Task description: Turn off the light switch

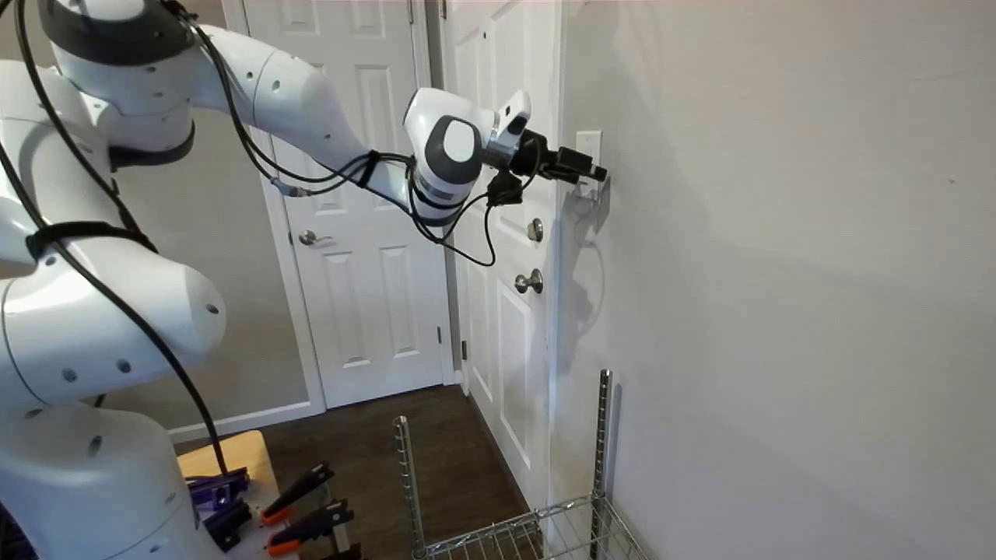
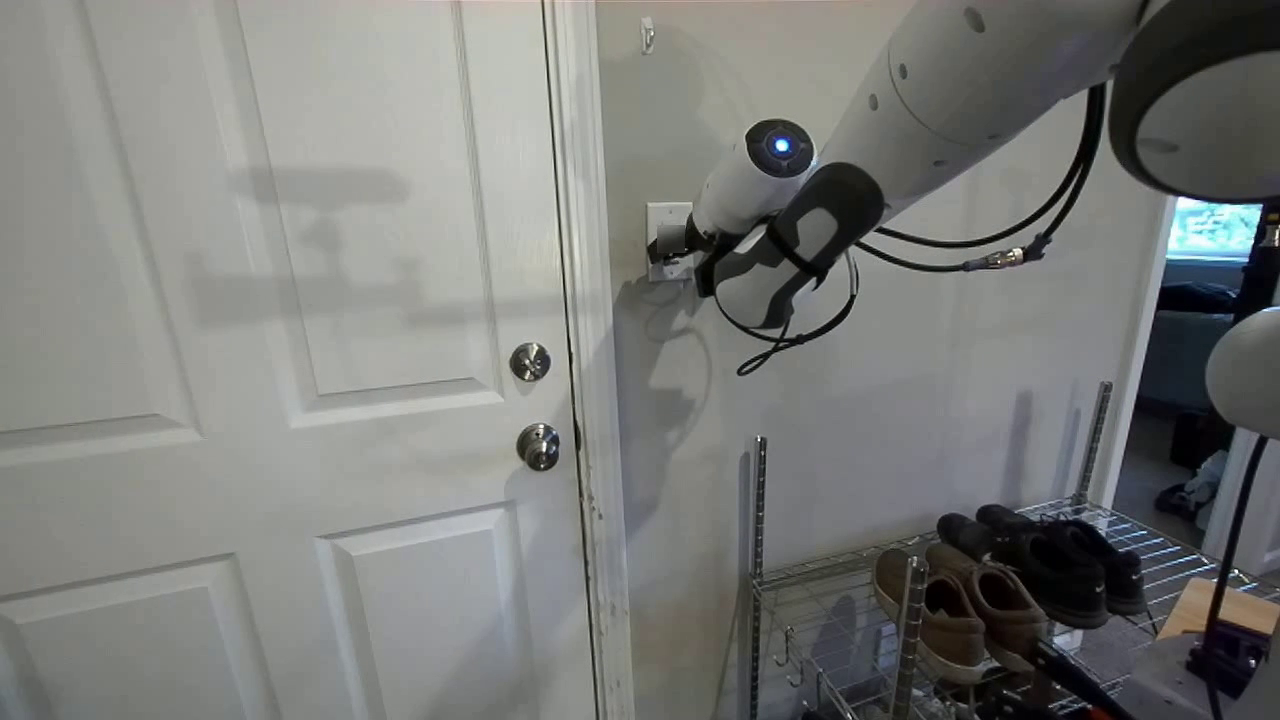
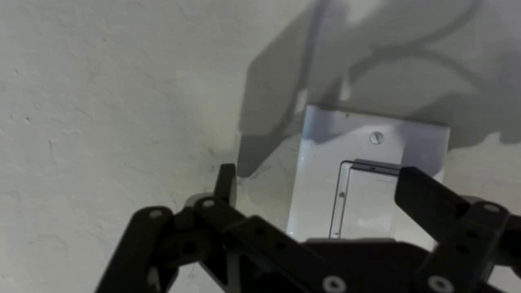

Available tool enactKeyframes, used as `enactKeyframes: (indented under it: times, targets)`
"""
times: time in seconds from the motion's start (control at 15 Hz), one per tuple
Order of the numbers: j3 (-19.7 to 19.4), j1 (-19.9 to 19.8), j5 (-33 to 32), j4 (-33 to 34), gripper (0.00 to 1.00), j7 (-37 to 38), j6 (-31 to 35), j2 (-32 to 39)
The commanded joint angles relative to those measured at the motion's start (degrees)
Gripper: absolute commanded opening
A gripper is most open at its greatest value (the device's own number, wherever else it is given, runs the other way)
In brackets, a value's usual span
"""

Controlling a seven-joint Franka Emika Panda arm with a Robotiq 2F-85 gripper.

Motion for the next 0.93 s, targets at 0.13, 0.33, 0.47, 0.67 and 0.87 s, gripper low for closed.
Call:
enactKeyframes:
  times: [0.13, 0.33, 0.47, 0.67, 0.87]
  targets:
    - [-0.4, 0.1, 3.0, -0.4, 1.00, -3.3, 3.5, 0.9]
    - [-1.2, 0.9, 3.4, -1.0, 1.00, -3.4, 4.4, 0.7]
    - [-1.7, 1.6, 3.5, -1.8, 1.00, -3.5, 4.9, 0.8]
    - [-2.5, 2.4, 3.8, -2.7, 1.00, -3.4, 5.0, 0.3]
    - [-3.7, 4.0, 3.9, -3.5, 1.00, -3.5, 4.9, 0.4]
